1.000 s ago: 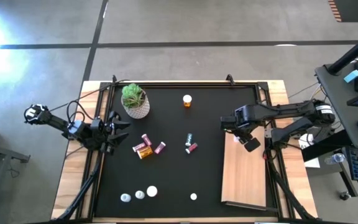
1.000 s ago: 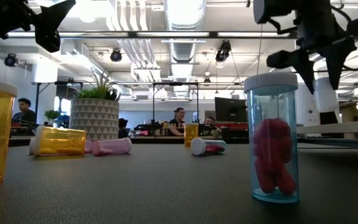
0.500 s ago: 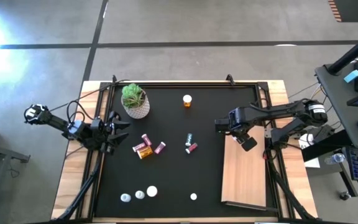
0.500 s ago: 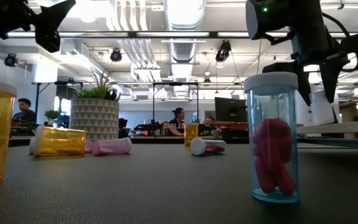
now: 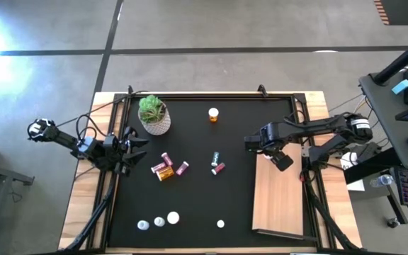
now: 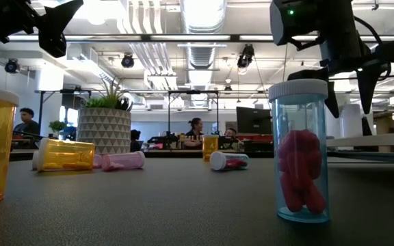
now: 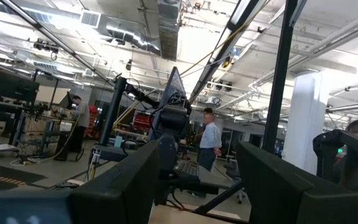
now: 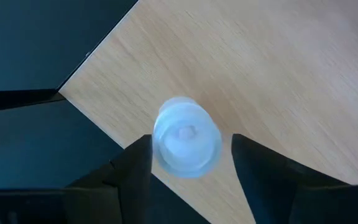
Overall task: Pick and place medicine bottles onto shelf by color
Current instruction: Put the top white pill bottle on the shelf, then put the bottom blue pill bottle on the shelf
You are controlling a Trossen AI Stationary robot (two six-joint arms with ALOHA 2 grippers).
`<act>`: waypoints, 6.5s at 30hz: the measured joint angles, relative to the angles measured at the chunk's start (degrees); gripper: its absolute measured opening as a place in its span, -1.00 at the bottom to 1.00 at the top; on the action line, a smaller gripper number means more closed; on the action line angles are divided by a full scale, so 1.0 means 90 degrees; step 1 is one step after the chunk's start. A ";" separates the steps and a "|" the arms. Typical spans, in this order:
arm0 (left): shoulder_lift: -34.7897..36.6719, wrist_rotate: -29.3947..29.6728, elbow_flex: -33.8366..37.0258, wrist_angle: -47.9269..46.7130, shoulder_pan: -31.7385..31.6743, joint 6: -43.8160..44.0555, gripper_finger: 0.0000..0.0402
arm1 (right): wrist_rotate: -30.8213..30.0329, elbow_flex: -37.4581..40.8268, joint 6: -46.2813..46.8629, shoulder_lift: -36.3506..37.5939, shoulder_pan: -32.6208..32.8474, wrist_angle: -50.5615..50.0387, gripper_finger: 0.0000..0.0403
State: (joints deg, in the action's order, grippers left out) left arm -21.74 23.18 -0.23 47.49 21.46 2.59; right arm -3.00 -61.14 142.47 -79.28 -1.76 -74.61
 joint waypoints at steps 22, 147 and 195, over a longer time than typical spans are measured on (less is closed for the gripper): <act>0.0000 -0.0002 0.0000 -0.0001 0.0001 0.0000 -0.01 | -0.0096 -0.1042 0.1539 0.0124 0.0274 -0.1017 0.48; 0.0000 0.0000 0.0000 -0.0001 -0.0001 0.0000 -0.01 | 0.0335 0.0635 0.3442 -0.1120 0.0107 -0.1656 -0.13; 0.0000 0.0000 0.0000 -0.0001 -0.0001 0.0000 -0.01 | -0.0348 -0.3099 -0.0497 -0.1398 0.1010 0.0020 0.75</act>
State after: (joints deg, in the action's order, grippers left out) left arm -21.73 23.18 -0.23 47.48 21.45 2.59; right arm -6.13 -89.03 138.00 -91.87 7.33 -74.42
